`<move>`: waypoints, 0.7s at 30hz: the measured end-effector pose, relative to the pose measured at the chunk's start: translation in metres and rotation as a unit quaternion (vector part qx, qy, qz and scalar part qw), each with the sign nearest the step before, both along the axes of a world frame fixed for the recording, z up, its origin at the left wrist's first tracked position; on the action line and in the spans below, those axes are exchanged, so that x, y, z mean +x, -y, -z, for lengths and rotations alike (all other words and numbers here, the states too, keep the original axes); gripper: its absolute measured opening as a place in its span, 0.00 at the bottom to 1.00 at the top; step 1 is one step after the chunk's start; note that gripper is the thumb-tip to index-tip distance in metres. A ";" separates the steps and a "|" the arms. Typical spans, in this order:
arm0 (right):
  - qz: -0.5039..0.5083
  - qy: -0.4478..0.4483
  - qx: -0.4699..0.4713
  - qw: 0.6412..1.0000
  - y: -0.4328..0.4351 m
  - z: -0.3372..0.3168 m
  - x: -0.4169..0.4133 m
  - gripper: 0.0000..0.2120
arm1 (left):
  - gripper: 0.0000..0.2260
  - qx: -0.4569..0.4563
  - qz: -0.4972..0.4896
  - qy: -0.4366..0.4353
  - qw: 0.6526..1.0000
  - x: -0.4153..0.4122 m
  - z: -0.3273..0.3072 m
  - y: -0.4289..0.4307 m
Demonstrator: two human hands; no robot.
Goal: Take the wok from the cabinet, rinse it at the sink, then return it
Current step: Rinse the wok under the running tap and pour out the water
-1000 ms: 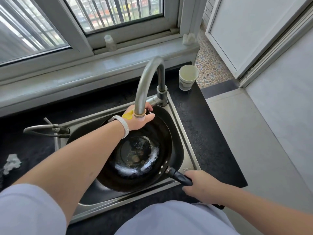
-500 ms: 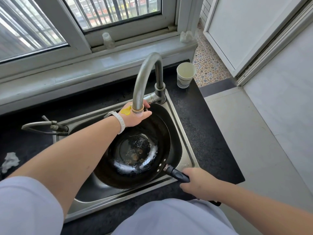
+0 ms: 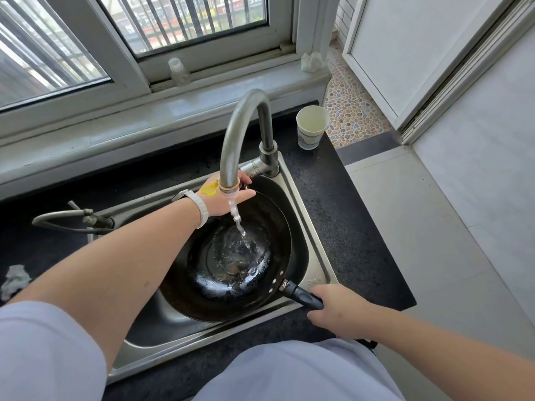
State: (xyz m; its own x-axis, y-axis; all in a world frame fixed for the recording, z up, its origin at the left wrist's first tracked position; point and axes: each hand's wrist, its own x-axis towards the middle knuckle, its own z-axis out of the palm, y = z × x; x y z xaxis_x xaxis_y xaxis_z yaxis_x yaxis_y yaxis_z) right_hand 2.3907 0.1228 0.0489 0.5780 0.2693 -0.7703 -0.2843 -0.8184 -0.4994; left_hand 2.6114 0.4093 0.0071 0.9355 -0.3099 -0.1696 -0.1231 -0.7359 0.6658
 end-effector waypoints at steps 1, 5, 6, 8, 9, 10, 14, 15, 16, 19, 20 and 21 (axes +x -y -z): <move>-0.001 0.001 -0.002 1.000 0.001 0.000 0.000 0.09 | 0.09 -0.003 0.000 0.000 1.000 0.000 0.000 0.000; -0.005 -0.002 -0.003 1.000 0.003 0.002 -0.001 0.10 | 0.10 -0.010 -0.001 0.006 1.000 0.000 0.002 0.002; -0.006 -0.005 -0.004 1.000 0.003 0.002 -0.001 0.10 | 0.10 -0.013 -0.004 0.004 1.000 0.001 0.002 0.002; -0.011 -0.007 -0.007 1.000 0.002 0.002 -0.001 0.10 | 0.11 -0.016 -0.009 0.002 1.000 0.001 0.002 0.002; -0.013 -0.007 -0.008 1.000 0.002 0.002 -0.001 0.10 | 0.12 -0.015 -0.007 0.004 1.000 0.001 0.002 0.003; -0.013 -0.008 -0.007 1.000 0.001 0.002 -0.001 0.10 | 0.12 -0.015 -0.006 0.005 1.000 0.001 0.002 0.003; -0.010 -0.015 0.002 1.000 -0.001 0.003 -0.002 0.09 | 0.10 -0.017 -0.011 0.009 1.000 0.001 0.002 0.005; -0.009 -0.016 0.004 1.000 -0.002 0.003 -0.002 0.09 | 0.10 -0.016 -0.014 0.010 1.000 0.000 0.003 0.005; -0.010 -0.014 0.004 1.000 -0.002 0.003 -0.003 0.09 | 0.10 -0.015 -0.016 0.011 1.000 0.000 0.004 0.005; -0.011 -0.008 0.005 1.000 -0.001 0.005 -0.004 0.09 | 0.13 -0.012 -0.022 0.020 0.999 -0.001 0.006 0.006; -0.012 -0.008 0.005 1.000 -0.001 0.006 -0.004 0.09 | 0.14 -0.011 -0.023 0.022 0.999 -0.001 0.007 0.006; -0.013 -0.009 0.002 1.000 -0.001 0.007 -0.004 0.09 | 0.14 -0.009 -0.022 0.023 0.999 -0.001 0.007 0.006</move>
